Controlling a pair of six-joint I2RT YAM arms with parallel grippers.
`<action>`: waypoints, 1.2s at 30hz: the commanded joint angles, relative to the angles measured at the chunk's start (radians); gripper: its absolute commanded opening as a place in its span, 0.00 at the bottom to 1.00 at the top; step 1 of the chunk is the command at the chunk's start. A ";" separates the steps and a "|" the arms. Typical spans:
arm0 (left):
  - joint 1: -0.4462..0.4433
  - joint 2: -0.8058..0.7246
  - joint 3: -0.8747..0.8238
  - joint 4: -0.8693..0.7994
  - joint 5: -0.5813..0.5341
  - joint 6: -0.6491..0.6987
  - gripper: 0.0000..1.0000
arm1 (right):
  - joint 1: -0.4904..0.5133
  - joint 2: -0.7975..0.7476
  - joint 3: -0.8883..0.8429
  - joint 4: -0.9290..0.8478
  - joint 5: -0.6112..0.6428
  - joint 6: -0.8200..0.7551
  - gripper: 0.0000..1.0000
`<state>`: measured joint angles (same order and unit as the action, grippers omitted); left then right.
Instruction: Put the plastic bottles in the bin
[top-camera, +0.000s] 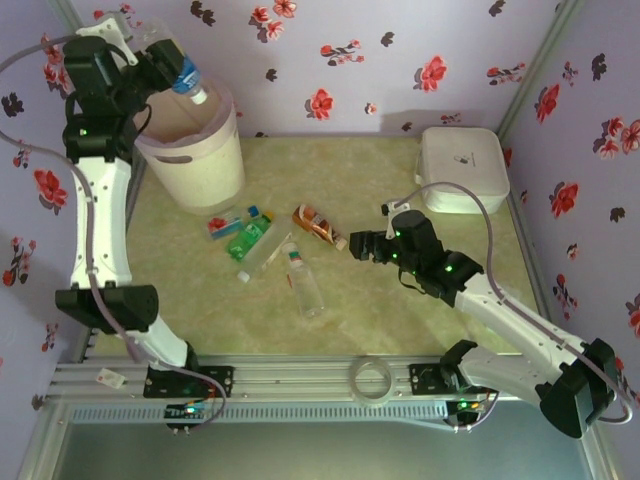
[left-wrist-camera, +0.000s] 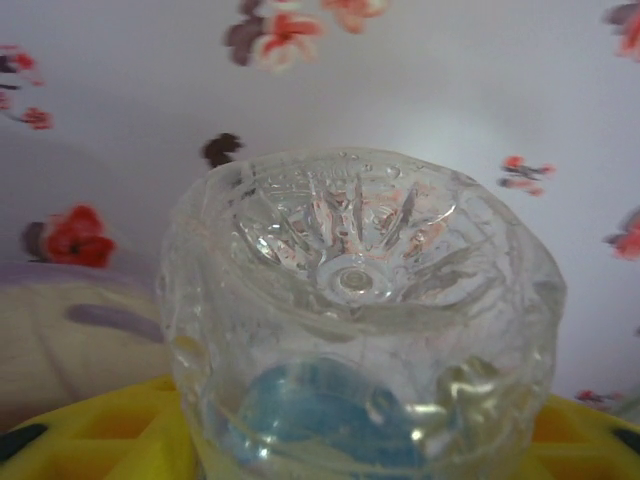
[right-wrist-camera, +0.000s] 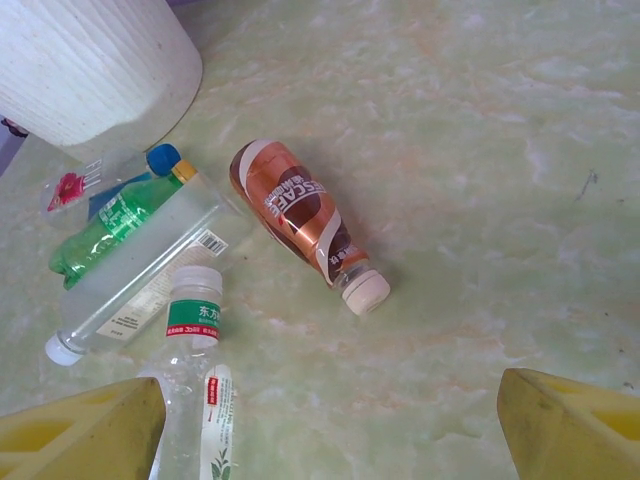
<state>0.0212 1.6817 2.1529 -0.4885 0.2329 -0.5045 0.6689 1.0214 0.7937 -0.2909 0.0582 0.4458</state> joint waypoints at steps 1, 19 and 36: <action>0.039 0.125 0.103 -0.152 -0.026 0.064 0.42 | -0.008 0.004 -0.004 -0.020 0.031 -0.007 0.87; 0.070 0.574 0.470 -0.501 -0.077 0.176 0.39 | -0.019 0.039 -0.024 -0.018 0.040 -0.007 0.86; 0.009 0.632 0.379 -0.532 -0.088 0.248 0.66 | -0.025 0.049 -0.038 -0.006 0.048 -0.010 0.86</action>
<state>0.0307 2.3089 2.5343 -1.0084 0.1558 -0.2817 0.6521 1.0729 0.7635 -0.3122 0.0834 0.4458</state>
